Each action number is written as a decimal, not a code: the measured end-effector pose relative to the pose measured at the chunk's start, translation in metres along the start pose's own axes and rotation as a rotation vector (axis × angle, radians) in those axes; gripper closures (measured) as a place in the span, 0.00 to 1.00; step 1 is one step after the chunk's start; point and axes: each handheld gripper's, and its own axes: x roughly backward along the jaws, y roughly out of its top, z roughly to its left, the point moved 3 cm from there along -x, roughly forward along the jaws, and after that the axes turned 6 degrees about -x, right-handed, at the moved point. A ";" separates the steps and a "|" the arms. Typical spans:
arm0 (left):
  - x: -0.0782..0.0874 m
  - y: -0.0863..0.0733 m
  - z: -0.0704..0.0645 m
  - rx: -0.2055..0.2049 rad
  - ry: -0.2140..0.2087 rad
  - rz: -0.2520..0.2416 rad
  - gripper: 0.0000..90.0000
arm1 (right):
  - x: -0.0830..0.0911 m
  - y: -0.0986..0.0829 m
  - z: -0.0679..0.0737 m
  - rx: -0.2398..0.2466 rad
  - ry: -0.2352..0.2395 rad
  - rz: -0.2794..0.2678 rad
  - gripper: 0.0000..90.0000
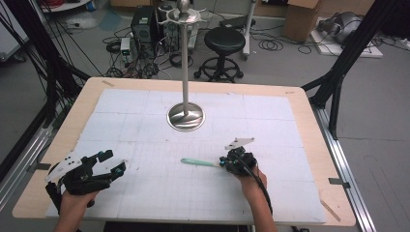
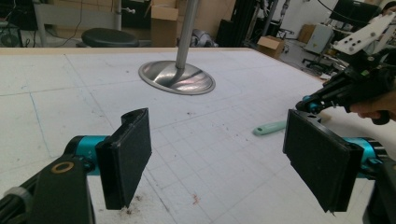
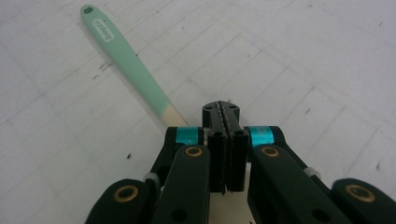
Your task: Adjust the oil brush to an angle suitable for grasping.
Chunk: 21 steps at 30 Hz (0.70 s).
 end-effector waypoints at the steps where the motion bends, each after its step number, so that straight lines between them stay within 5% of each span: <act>1: 0.000 0.000 0.000 0.000 0.000 0.000 0.27 | 0.001 -0.002 0.001 -0.003 0.002 -0.002 1.00; 11: -0.002 -0.001 -0.002 -0.001 -0.001 0.006 0.27 | 0.018 -0.021 0.013 -0.010 0.026 -0.001 1.00; 14: -0.003 -0.001 -0.002 -0.004 -0.004 0.010 0.27 | 0.024 -0.017 0.017 -0.006 0.043 -0.063 1.00; 21: -0.003 -0.001 -0.002 -0.005 -0.003 0.008 0.27 | 0.000 0.006 0.062 0.105 0.177 -0.090 1.00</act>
